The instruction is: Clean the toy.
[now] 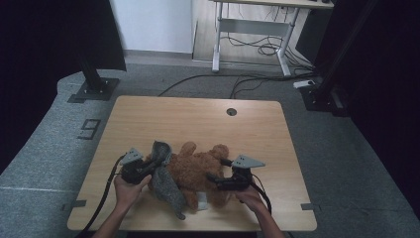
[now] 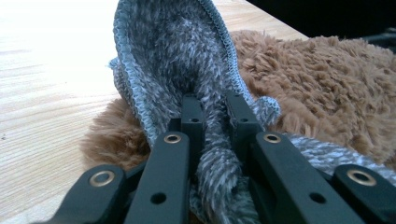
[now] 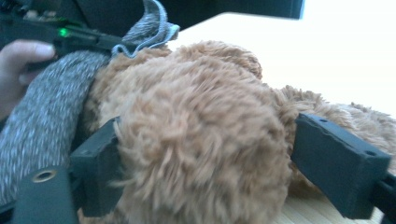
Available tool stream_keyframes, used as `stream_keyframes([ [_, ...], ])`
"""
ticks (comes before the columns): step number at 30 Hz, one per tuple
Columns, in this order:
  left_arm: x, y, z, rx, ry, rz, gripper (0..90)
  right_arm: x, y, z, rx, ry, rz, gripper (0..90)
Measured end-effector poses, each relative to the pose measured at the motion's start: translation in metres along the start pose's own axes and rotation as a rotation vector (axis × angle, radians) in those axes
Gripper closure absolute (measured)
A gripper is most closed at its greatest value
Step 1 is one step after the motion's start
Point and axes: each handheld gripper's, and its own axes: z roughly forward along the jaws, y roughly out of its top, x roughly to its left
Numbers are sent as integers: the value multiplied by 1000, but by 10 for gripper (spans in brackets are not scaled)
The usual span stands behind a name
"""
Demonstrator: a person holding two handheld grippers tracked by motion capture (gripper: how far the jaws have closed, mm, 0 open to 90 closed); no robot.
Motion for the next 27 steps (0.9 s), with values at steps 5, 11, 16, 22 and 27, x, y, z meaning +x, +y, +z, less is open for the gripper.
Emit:
stream_keyframes([
  [5,-2,-1,0,-3,-4,2,807,-6,8,24,141,21,33,93],
  [11,-1,-1,2,-11,-16,-14,806,-1,5,42,200,8,7,254],
  [16,0,2,4,-34,-15,-18,804,3,3,37,151,-17,-75,474],
  [22,3,17,15,-54,27,-6,800,3,7,40,32,-147,-159,543],
  [27,14,40,27,-67,17,-49,796,-2,17,45,-56,-213,-243,543],
])
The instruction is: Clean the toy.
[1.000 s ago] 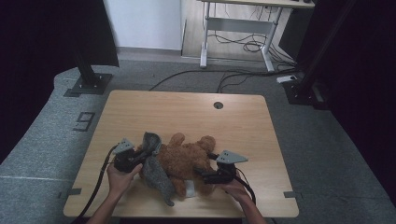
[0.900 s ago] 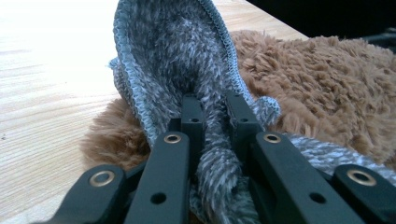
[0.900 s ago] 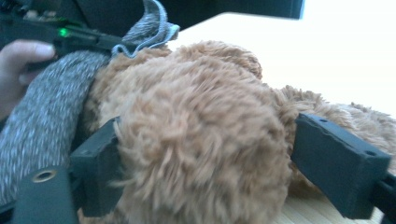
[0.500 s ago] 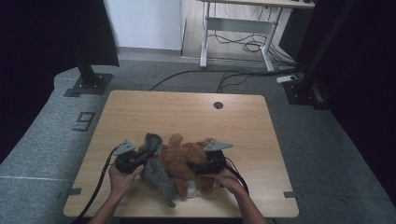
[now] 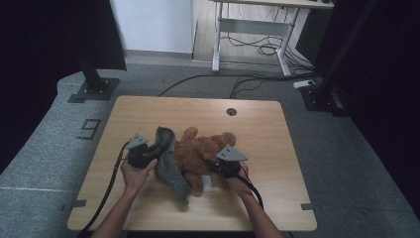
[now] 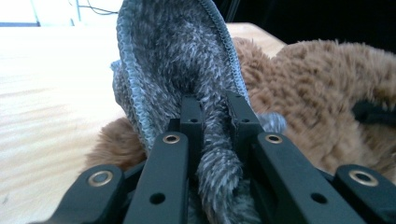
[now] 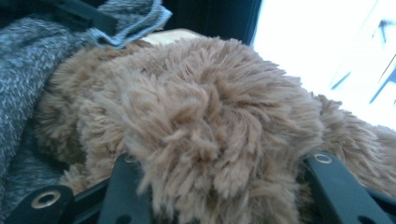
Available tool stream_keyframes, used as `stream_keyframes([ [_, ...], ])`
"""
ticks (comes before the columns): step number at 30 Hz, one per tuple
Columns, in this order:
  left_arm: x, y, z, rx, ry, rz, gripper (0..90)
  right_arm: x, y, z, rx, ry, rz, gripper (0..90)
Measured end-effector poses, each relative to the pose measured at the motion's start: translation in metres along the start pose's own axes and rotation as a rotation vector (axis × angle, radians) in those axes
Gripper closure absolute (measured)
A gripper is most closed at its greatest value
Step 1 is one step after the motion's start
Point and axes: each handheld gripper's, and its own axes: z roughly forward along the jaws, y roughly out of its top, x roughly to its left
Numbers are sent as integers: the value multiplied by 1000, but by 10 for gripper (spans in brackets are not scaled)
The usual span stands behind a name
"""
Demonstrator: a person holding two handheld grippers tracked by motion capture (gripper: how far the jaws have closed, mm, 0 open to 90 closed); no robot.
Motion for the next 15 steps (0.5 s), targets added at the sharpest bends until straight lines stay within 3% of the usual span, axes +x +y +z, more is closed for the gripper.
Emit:
stream_keyframes([
  [3,-12,13,-2,-25,-45,17,796,5,-1,-2,-23,-2,-86,546],
  [7,-45,28,6,-27,-146,63,796,21,-12,-5,-32,-7,-175,550],
  [8,-60,33,13,-14,-158,103,795,24,-15,-6,-30,-7,-191,550],
  [12,-85,37,41,51,-192,135,789,34,-28,-11,-44,12,-215,554],
  [15,-90,27,66,147,-202,127,783,38,-32,-17,-42,14,-234,556],
])
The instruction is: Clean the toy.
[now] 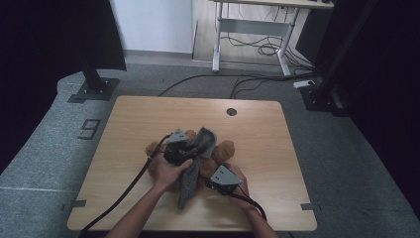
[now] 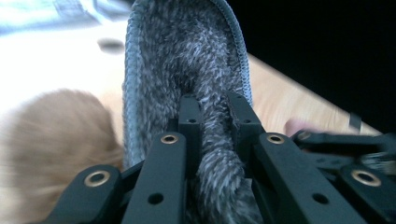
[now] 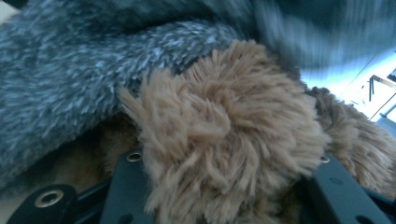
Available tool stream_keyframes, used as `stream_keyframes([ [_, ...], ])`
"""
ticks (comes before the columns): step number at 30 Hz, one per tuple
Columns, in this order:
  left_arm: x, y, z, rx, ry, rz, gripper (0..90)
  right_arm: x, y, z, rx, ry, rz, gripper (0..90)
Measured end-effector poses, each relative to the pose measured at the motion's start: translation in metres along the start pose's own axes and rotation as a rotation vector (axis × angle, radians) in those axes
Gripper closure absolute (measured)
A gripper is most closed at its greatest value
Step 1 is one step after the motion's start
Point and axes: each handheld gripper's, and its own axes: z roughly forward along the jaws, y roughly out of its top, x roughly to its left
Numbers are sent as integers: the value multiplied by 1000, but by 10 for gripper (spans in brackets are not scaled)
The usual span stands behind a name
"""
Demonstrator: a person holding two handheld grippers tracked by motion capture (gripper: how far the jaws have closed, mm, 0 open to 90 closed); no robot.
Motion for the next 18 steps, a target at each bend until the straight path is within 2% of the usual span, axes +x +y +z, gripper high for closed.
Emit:
stream_keyframes([
  [2,1,-6,4,27,-1,2,784,3,-4,-3,11,3,-18,556],
  [4,3,-8,-1,33,11,-1,786,4,-9,-5,6,10,-2,555],
  [6,5,-8,-8,33,36,5,787,4,-9,-5,6,15,4,556],
  [9,17,-10,-24,38,107,9,788,3,-9,-6,1,17,15,557],
  [12,34,-19,-45,15,106,-39,791,3,-10,-7,1,23,12,558],
  [14,41,-27,-59,-8,127,-49,792,3,-10,-8,2,28,22,558],
  [15,46,-33,-70,-19,151,-57,792,3,-11,-8,2,28,24,559],
  [18,64,-48,-92,-52,150,-130,793,5,-11,-10,3,34,18,559],
])
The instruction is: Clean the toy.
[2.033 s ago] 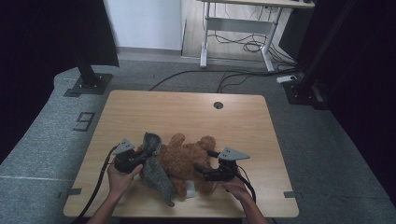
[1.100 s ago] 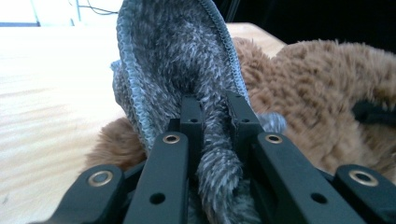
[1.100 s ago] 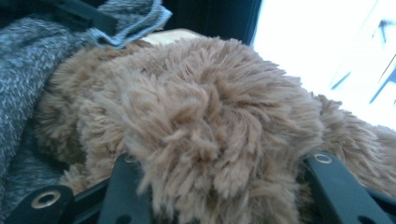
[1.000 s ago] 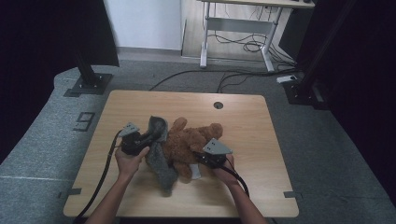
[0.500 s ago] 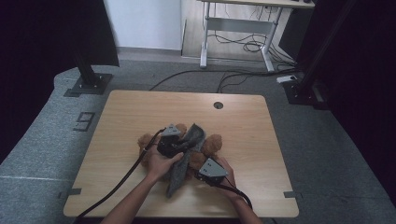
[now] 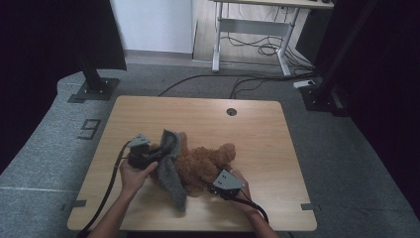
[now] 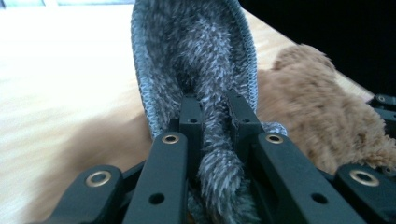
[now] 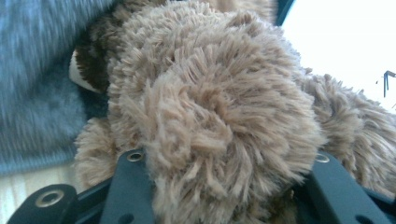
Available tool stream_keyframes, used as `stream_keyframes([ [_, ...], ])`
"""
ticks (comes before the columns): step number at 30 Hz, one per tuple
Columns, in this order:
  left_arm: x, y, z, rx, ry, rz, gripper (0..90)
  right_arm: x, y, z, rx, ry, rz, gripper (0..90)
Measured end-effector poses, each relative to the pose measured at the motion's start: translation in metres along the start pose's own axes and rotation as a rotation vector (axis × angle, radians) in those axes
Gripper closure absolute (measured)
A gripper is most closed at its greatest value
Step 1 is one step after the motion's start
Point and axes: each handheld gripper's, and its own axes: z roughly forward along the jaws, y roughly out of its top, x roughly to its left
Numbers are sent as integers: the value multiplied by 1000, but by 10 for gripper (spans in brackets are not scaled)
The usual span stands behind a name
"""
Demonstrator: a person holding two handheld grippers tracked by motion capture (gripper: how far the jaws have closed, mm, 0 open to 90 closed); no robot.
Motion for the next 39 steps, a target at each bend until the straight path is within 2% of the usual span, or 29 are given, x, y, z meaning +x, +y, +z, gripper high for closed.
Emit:
stream_keyframes([
  [2,8,-4,-9,-12,15,-21,793,3,0,-1,-1,4,-10,560],
  [4,12,-5,-12,-14,28,-20,793,4,0,-1,-3,4,-7,559],
  [9,10,-6,-12,-11,34,-17,792,4,-1,-2,-7,1,-8,558],
  [11,8,-4,-13,-15,26,-16,791,3,-2,-2,-10,3,-5,559],
  [14,0,4,-12,-20,-10,-14,789,2,-3,-2,-11,7,2,558],
  [16,-8,13,-7,-27,-35,-1,788,2,-3,-2,-12,8,5,558],
  [19,-19,28,10,-15,-53,25,787,2,-3,-2,-14,8,3,558],
  [21,-22,37,26,7,-56,23,786,2,-4,-2,-15,8,2,557],
  [23,-21,40,43,60,-68,4,786,2,-4,-3,-16,8,-2,557],
  [24,-20,37,53,99,-75,-11,785,2,-4,-3,-17,8,-3,556],
  [26,-21,27,61,120,-54,-10,791,3,-4,-3,-14,5,-8,549],
  [29,-21,17,59,99,-50,-20,803,2,-5,-4,-12,8,-18,527],
  [31,-28,9,55,84,-19,17,806,3,-5,-4,-14,4,-16,473],
  [33,-33,2,52,59,-1,44,808,4,-4,-5,-11,-1,-3,378],
  [35,-39,-8,49,29,19,78,811,3,-2,-8,4,15,29,265],
  [37,-43,-14,44,8,26,92,812,-2,-1,-12,9,49,96,195],
  [38,-43,-15,42,4,24,90,812,-7,0,-15,9,73,156,162],
  [39,-44,-17,41,0,22,88,813,-9,1,-17,9,78,187,138],
])
